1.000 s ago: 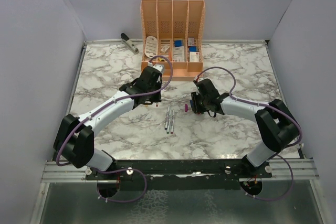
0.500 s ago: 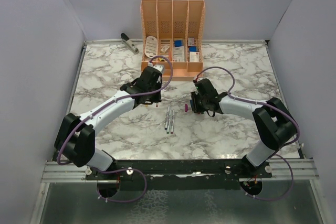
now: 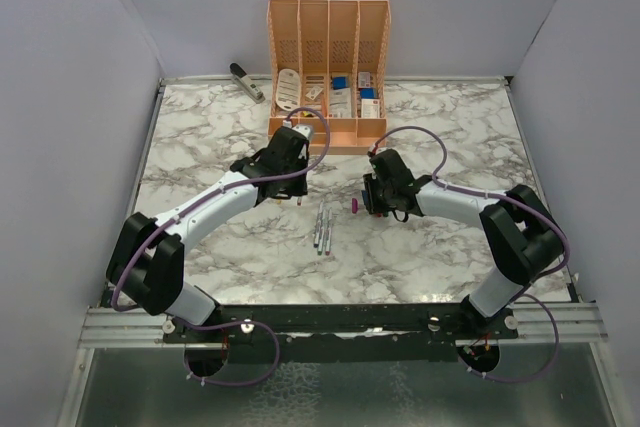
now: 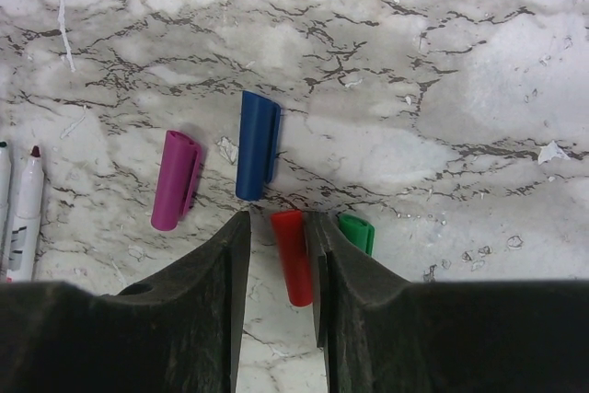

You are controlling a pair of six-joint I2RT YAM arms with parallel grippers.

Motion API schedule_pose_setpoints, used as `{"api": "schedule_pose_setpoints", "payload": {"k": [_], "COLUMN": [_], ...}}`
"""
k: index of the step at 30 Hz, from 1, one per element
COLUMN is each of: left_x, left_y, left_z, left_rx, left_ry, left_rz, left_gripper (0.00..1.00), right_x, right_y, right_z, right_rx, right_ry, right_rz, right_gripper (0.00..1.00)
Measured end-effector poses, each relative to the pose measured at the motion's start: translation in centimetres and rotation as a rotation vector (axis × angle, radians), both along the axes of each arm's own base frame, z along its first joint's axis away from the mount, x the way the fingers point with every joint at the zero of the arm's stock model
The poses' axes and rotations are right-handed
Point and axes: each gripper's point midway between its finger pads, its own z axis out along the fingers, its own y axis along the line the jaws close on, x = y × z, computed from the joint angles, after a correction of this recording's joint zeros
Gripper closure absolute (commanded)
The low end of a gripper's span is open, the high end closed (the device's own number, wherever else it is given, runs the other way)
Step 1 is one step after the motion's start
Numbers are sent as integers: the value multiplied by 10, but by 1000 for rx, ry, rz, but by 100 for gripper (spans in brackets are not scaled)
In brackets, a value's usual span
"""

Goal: Insert the pens into the pen caps

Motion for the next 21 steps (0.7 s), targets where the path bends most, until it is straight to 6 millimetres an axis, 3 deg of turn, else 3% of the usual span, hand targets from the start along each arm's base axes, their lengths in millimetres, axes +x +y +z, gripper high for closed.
{"api": "schedule_pose_setpoints", "payload": {"k": [21], "left_x": [-3], "left_y": [3], "left_z": [-6], "left_rx": [7], "left_ry": [14], "left_rz": [1], "left_gripper": [100], "right_x": [-2], "right_y": [-7], "right_z": [-1], "right_rx": [-26], "right_ry": [-2], "right_rz": [-18], "right_gripper": [69]}}
